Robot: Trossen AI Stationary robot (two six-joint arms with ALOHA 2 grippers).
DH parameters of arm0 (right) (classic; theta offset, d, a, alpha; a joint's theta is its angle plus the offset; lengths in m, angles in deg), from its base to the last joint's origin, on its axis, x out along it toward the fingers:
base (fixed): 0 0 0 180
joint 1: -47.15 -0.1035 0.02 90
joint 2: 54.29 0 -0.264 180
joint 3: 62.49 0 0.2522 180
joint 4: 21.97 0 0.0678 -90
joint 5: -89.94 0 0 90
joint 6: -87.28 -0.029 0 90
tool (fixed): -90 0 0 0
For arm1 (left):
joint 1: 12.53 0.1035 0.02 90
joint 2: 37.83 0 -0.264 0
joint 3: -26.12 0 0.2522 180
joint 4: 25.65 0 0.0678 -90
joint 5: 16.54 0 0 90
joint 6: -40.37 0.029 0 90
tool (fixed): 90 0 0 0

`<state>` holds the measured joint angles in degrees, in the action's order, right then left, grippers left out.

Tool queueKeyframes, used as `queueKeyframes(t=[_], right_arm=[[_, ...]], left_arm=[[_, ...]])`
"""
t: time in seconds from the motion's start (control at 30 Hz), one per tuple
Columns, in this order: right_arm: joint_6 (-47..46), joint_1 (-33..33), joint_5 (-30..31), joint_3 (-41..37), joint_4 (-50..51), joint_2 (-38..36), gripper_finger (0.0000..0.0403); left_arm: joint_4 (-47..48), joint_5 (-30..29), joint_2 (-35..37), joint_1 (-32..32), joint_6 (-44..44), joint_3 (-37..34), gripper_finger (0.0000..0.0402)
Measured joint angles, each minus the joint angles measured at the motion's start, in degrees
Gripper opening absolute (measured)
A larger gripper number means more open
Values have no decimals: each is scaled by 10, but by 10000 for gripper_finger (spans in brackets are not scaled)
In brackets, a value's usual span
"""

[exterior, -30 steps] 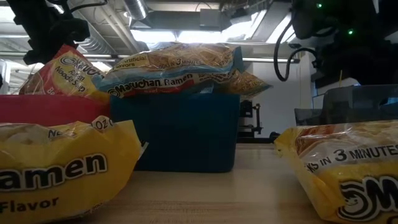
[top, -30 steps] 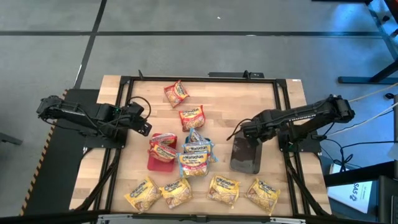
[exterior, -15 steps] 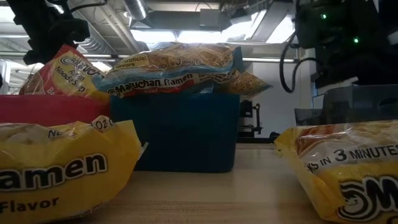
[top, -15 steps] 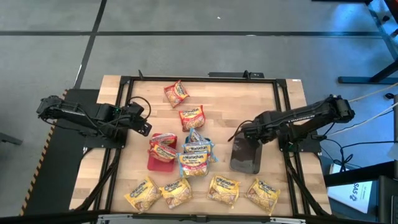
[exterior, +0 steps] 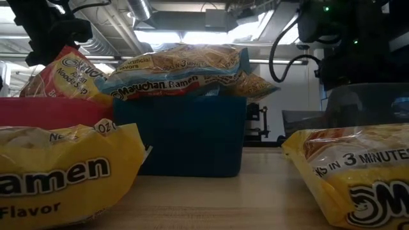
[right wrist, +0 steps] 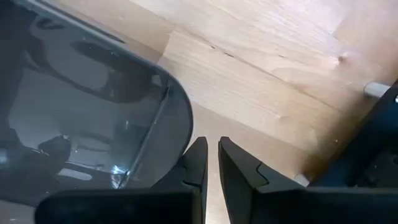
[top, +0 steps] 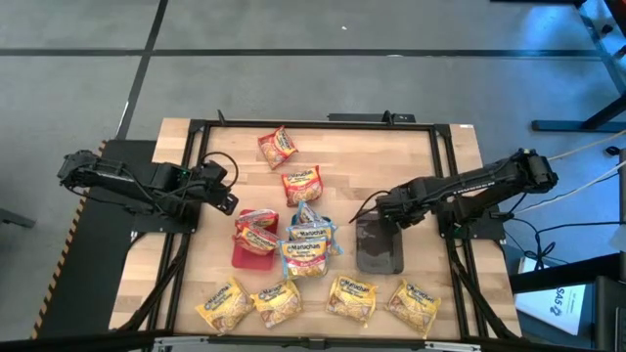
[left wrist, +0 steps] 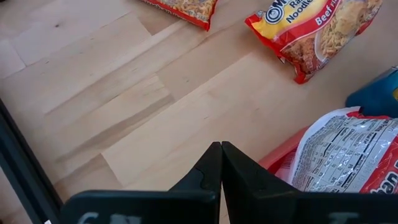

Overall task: Sort Maruchan noodles
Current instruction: Adjust the black bin, then put the red noodle pack into the red bin

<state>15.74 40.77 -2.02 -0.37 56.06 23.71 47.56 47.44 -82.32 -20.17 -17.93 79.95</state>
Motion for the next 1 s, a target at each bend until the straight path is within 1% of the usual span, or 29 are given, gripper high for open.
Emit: queueKeyframes(t=[0.1, 0.2, 0.3, 0.37, 0.43, 0.5, 0.63, 0.7, 0.77, 0.83, 0.9, 0.97, 1.0], right_arm=[[0, 0, 7, 0, 4, 0, 39], [-3, 6, 70, 0, 62, 0, 39], [-8, 41, 136, 2, 106, 0, 39], [-3, 67, 165, 12, 110, 0, 39], [17, 95, 186, 25, 84, 0, 39], [59, 126, 197, 39, 20, 0, 39], [181, 186, 172, 49, -175, 0, 39], [241, 211, 153, 50, -274, 0, 39], [275, 231, 131, 50, -358, 0, 39], [293, 247, 103, 50, -420, 0, 39], [312, 260, 86, 50, -469, 0, 39], [326, 269, 80, 50, -501, 0, 39], [329, 272, 80, 50, -512, 0, 39]], left_arm=[[0, 1, 0, 0, 0, 0, 0], [2, 1, 0, 0, 0, 0, 0], [4, 2, 0, 0, 0, 0, 0], [4, 2, 0, 0, 0, 0, 0], [4, 2, 0, 0, 0, 0, 0], [4, -1, 0, 0, -1, 0, 0], [4, -39, 0, 12, 0, 0, 0], [2, -69, 0, 42, 4, 1, 0], [-19, -78, 0, 85, 40, 8, 0], [-79, -56, 0, 139, 102, 12, 0], [-163, -20, -2, 197, 187, 12, 0], [-257, 25, -10, 260, 258, 13, 0], [-296, 58, -17, 291, 286, 13, 0]])
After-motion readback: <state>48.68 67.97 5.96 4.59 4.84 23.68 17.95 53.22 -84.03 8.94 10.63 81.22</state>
